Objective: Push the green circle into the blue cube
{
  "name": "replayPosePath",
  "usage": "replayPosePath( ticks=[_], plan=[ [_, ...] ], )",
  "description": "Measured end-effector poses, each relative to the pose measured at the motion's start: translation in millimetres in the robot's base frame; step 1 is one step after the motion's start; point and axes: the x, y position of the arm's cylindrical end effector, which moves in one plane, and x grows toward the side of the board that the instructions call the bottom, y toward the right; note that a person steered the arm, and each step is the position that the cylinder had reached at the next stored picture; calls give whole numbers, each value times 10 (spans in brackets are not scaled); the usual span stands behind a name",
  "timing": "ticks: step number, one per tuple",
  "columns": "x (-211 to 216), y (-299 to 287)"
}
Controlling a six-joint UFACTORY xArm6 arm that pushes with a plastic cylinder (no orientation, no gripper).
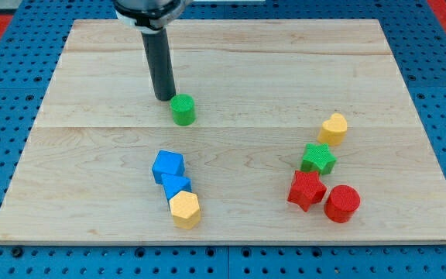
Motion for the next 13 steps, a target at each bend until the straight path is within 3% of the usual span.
replayPosePath(
  ticks=[1,2,3,4,6,8,13],
  plan=[
    [171,199],
    [625,561],
    [444,531],
    [537,811],
    [966,532],
    [687,793],
    [760,891]
  ],
)
